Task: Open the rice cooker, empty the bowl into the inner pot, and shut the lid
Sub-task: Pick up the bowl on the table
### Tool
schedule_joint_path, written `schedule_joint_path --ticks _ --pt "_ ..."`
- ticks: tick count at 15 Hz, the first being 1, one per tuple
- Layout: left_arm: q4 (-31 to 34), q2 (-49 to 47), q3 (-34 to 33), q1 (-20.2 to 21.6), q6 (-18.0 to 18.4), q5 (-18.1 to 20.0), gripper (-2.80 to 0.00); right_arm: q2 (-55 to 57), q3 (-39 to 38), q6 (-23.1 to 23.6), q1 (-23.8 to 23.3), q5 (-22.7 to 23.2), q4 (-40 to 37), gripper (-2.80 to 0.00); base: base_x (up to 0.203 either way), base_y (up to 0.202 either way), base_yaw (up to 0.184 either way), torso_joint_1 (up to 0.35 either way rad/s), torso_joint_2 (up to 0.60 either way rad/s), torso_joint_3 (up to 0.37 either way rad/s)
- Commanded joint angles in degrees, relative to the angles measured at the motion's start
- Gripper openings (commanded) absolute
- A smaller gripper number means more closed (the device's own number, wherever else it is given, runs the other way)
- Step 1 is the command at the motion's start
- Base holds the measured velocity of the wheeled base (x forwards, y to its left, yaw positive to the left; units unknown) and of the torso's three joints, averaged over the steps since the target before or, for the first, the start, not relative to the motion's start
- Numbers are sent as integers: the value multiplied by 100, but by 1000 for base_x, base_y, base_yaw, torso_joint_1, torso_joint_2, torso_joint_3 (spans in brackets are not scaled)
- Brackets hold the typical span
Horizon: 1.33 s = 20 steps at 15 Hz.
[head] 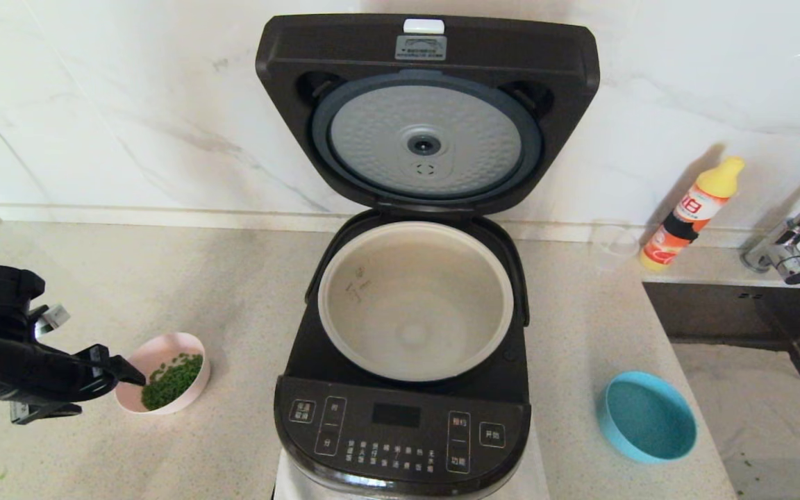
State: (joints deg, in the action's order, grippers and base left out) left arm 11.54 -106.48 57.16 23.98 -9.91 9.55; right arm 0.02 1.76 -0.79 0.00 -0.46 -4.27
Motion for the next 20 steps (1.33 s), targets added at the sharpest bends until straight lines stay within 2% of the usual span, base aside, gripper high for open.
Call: schedule_joint_path --ticks 1,3,4,10,13,17,20 --pt "-43 -154 -3 2 -20 -6 0 6 0 0 0 2 -3 -280 0 0 0 0 0 0" --pt "-55 -163 -3 2 -28 3 0 6 0 0 0 2 -3 -280 0 0 0 0 0 0" --pt "-49 -169 1 2 -28 3 -280 6 0 0 0 2 -3 -280 0 0 0 0 0 0" --pt "-170 -382 -3 -7 -55 21 -280 6 0 0 0 2 -3 -280 0 0 0 0 0 0" --pt "-178 -367 32 -7 -179 49 -280 2 0 0 0 2 -3 -280 0 0 0 0 0 0" --pt "-131 -13 105 -23 -767 359 -280 -2 0 0 0 2 -3 -280 0 0 0 0 0 0" --pt "88 488 185 -94 -955 603 -280 -2 0 0 0 2 -3 -280 0 0 0 0 0 0"
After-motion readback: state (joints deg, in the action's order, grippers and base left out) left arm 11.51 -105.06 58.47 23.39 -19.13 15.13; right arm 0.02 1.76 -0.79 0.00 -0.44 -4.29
